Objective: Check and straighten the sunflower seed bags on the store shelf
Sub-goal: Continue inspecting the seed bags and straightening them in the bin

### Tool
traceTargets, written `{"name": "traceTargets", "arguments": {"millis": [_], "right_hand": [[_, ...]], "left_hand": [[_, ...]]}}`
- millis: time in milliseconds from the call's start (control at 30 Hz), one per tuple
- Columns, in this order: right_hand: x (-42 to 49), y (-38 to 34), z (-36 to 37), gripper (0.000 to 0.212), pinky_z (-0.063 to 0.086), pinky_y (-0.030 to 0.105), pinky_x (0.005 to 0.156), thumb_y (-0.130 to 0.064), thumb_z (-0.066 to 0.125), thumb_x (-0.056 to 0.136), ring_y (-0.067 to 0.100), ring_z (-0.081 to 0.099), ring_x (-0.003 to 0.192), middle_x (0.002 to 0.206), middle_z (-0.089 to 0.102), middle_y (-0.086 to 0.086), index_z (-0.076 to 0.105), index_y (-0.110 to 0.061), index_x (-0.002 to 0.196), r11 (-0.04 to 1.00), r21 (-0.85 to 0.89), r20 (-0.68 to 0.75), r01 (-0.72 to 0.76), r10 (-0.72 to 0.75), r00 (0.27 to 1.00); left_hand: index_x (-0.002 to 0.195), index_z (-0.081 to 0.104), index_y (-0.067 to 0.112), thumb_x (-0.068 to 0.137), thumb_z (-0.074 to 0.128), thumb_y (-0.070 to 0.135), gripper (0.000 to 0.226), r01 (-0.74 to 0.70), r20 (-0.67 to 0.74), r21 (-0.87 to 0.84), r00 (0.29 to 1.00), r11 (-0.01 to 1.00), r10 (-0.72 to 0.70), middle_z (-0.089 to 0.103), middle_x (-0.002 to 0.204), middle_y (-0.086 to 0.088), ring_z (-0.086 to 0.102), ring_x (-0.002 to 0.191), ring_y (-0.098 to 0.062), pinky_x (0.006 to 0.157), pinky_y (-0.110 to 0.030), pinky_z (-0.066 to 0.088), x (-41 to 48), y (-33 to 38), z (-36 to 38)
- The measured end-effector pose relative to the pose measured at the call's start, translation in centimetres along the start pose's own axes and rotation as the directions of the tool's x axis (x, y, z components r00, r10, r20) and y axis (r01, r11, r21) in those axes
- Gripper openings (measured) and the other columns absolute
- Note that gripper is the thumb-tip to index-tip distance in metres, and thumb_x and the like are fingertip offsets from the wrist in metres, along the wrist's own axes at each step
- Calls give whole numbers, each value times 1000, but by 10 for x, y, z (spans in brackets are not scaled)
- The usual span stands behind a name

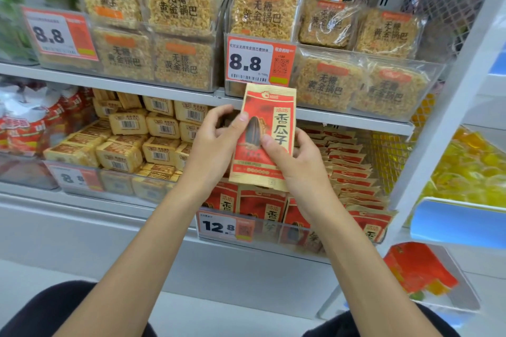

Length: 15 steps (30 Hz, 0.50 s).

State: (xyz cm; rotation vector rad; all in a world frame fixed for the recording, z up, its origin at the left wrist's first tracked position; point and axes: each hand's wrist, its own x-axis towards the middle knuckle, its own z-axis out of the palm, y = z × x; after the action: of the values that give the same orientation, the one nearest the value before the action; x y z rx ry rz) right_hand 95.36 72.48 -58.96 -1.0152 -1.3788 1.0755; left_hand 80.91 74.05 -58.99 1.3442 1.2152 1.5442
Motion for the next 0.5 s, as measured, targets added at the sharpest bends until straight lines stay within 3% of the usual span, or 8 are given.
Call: {"name": "traceTargets", "arguments": {"millis": [67,133,167,233,300,367,433,500], "right_hand": [[-1,-1,-8,52,60,41,83,-28,72,86,15,73,91,109,72,1,47,-22,132,999,17,45,-29,28,999],[-5,-3,-15,66,59,32,62,-18,76,83,15,71,80,107,72,2,39,-26,138,998,6,173,-57,55,983],[-6,-4,-17,73,54,28,52,-11,76,82,16,69,73,107,72,4,36,-27,140,998,7,213,-59,56,976],[-9,-3,-18,82,51,25,47,-1,76,80,18,68,74,108,70,4,32,-30,143,1000,-24,214,10,-4,977],[-13,-4,-13,83,54,22,58,1,75,80,11,70,90,113,66,-7,32,-34,141,987,-70,207,144,-127,970],[-17,-6,-5,79,55,24,82,-8,74,84,3,62,111,122,60,-18,31,-37,144,966,-89,228,244,-219,949],[-19,-7,-3,75,44,29,105,-36,67,88,-1,42,133,142,43,-18,24,-47,148,940,-166,254,299,-252,934],[-18,-7,-4,73,31,23,112,-52,58,88,-7,19,142,155,19,-20,20,-51,149,924,-214,284,319,-253,925]], "left_hand": [[126,54,26,94,64,34,34,-52,15,38,999,998,52,74,92,-2,74,78,-15,69,-35,60,-3,2,-1],[122,52,28,94,64,34,31,-127,-19,100,991,987,129,74,92,0,73,80,-14,68,-37,59,-4,0,-2],[120,52,29,94,64,33,28,-159,-27,130,986,979,164,72,96,3,71,86,-11,71,-36,58,-4,-1,-3],[118,55,31,98,59,27,21,-225,18,229,974,947,227,67,106,13,66,97,-2,78,-26,56,-7,0,-1],[129,59,30,101,54,27,29,-249,68,273,968,929,240,66,118,13,64,103,-1,83,-22,55,-12,5,4],[134,59,30,98,49,46,40,-197,134,132,975,971,180,68,121,12,65,106,-1,88,-24,54,-21,18,8],[120,65,38,87,42,66,49,-86,290,-100,950,991,111,71,117,10,66,109,-5,97,-33,52,-29,29,8],[115,66,36,84,42,69,52,56,414,-238,909,970,49,69,118,0,63,111,-14,102,-50,49,-33,35,7]]}}
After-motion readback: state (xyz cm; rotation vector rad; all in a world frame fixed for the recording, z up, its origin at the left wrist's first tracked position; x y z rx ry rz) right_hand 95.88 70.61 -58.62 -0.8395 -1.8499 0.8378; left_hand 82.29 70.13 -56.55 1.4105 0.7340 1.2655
